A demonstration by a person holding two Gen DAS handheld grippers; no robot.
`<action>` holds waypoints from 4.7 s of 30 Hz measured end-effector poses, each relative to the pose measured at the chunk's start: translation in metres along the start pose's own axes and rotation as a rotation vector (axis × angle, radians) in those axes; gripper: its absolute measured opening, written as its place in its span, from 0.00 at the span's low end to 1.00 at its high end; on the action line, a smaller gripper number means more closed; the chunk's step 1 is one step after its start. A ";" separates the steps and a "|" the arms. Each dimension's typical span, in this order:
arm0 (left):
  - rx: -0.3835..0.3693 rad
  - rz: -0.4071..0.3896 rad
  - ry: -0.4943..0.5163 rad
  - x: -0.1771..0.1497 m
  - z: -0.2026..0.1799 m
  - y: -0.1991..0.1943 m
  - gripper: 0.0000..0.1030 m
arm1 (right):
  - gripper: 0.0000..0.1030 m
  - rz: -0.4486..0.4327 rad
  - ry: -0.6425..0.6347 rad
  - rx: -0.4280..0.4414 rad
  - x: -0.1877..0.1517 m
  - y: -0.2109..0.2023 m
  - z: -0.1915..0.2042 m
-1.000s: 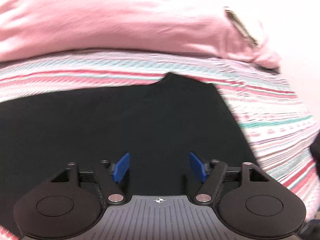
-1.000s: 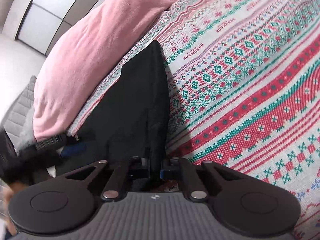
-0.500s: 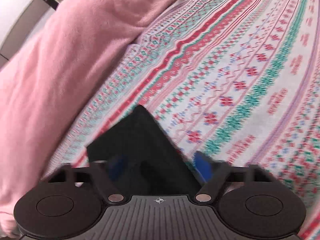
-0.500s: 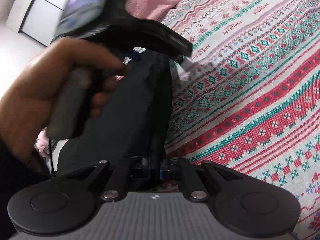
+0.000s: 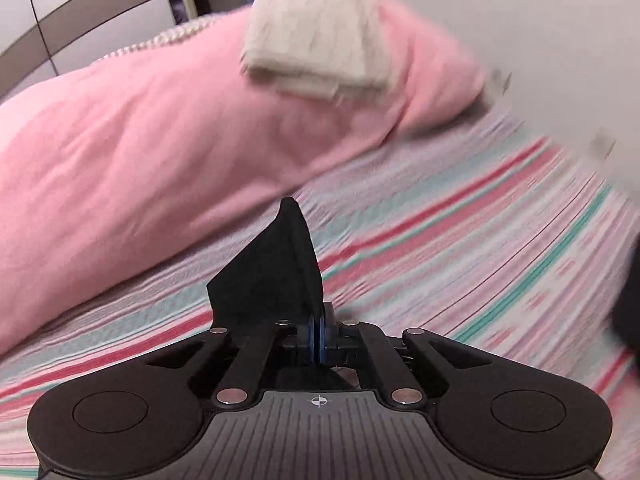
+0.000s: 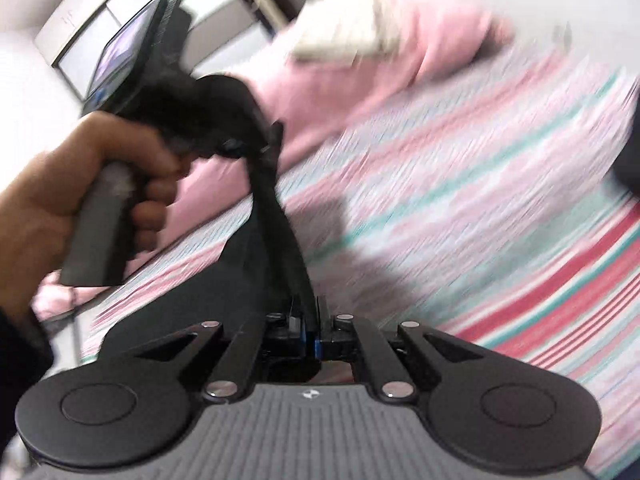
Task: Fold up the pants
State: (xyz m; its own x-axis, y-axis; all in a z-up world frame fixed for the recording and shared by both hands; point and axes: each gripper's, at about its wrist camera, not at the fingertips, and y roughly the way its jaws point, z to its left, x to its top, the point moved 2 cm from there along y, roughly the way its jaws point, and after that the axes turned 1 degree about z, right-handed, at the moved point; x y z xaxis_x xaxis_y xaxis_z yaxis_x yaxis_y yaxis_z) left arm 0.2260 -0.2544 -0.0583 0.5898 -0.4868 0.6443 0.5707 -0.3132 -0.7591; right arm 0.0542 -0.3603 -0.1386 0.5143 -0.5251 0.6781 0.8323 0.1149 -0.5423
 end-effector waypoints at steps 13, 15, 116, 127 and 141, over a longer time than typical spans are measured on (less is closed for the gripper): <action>-0.161 -0.197 -0.131 0.010 0.028 -0.064 0.00 | 0.04 -0.350 -0.333 -0.102 0.020 -0.062 0.013; -0.144 -0.197 -0.138 0.003 0.055 -0.060 0.00 | 0.04 -0.361 -0.423 -0.076 0.016 -0.050 0.040; -0.061 0.019 -0.584 -0.176 0.259 0.057 0.18 | 0.40 0.381 -0.394 0.070 0.086 0.195 0.053; -0.017 0.008 -0.710 -0.182 0.284 0.034 0.18 | 0.49 0.361 -0.317 -0.079 0.094 0.184 0.041; 0.072 0.033 -0.477 -0.188 0.221 -0.007 0.27 | 0.59 0.367 -0.294 0.022 0.077 0.123 0.055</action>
State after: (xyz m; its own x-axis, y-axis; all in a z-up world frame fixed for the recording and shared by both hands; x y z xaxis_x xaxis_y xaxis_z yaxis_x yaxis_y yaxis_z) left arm 0.2376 0.0193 -0.1536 0.7949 -0.0621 0.6035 0.5755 -0.2381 -0.7824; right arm 0.2073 -0.3402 -0.1257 0.8093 -0.1859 0.5573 0.5874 0.2678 -0.7637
